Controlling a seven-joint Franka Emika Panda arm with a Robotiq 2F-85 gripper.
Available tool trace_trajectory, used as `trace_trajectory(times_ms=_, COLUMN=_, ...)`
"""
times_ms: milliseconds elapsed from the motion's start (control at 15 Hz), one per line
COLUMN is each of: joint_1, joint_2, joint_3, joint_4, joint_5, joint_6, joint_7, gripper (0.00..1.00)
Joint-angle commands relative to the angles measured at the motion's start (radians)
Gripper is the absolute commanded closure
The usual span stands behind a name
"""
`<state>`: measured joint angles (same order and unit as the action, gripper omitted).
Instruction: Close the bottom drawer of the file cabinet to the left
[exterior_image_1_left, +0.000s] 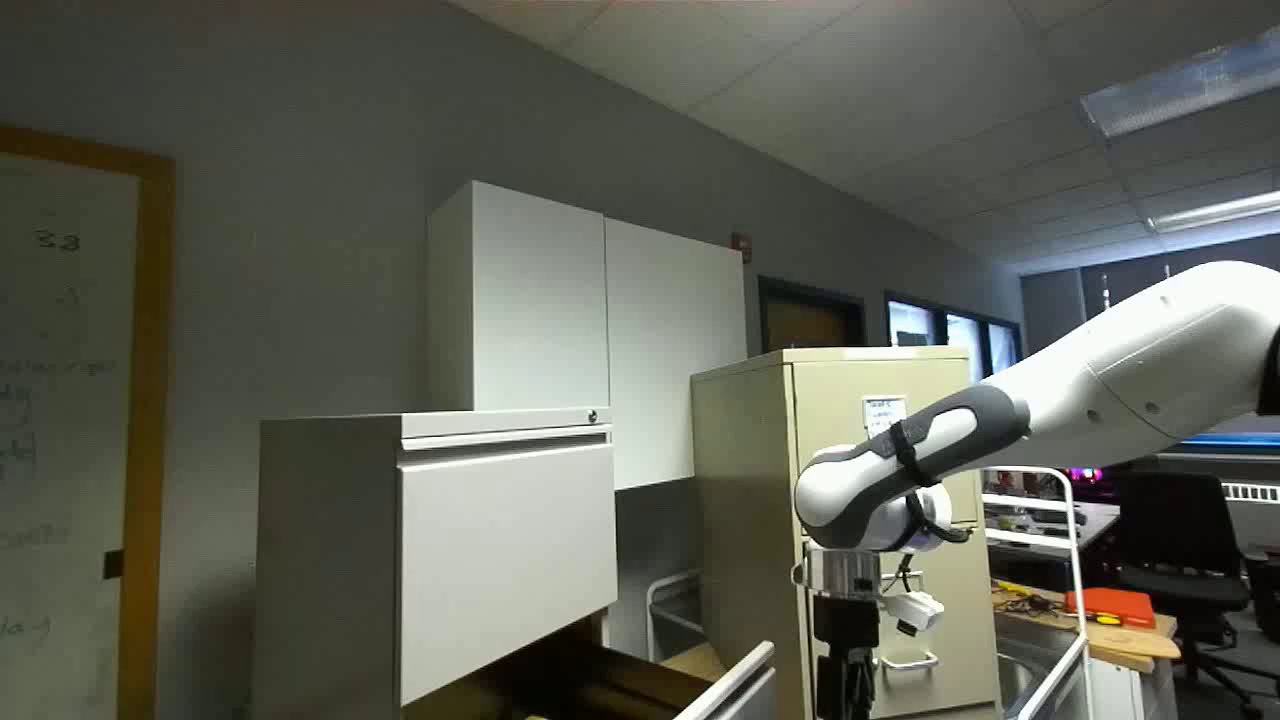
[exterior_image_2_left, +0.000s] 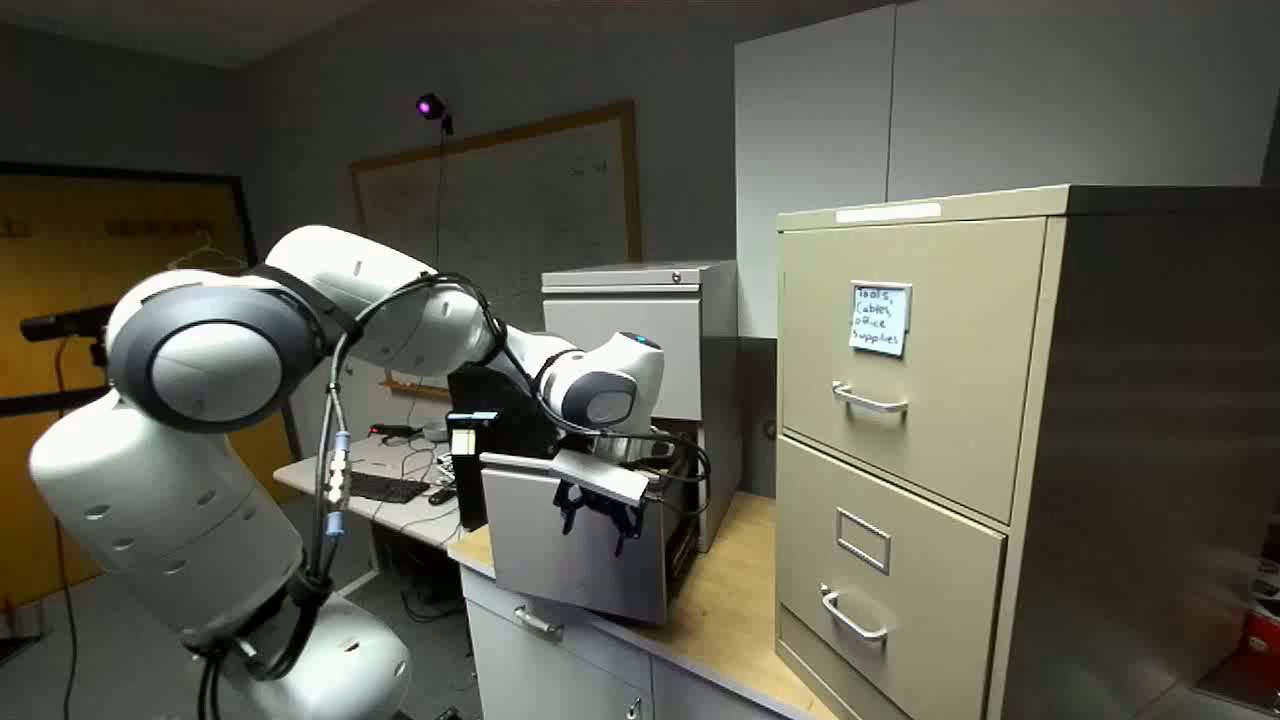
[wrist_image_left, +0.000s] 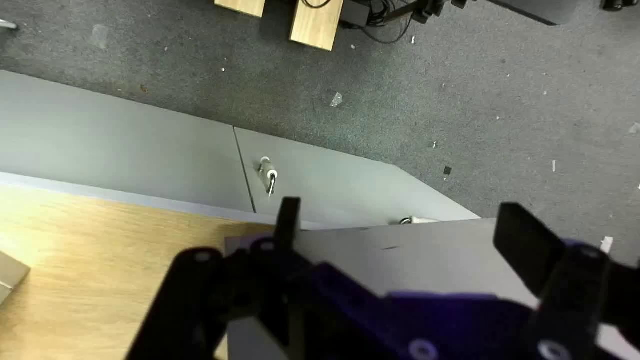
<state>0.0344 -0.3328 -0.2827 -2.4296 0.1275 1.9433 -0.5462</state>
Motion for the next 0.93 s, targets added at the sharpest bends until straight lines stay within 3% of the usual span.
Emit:
trace_trajectory(times_ms=0, joint_1=-0.031, joint_2=0.003, joint_3=0.029, joint_4=0.002, joint_5=0.010, joint_6=-0.002, joint_7=-0.008, gripper=0.00)
trace_trajectory(times_ms=867, joint_1=-0.037, joint_2=0.031, joint_3=0.047, joint_4=0.020, joint_5=0.007, joint_6=0.015, joint_7=0.007, gripper=0.00)
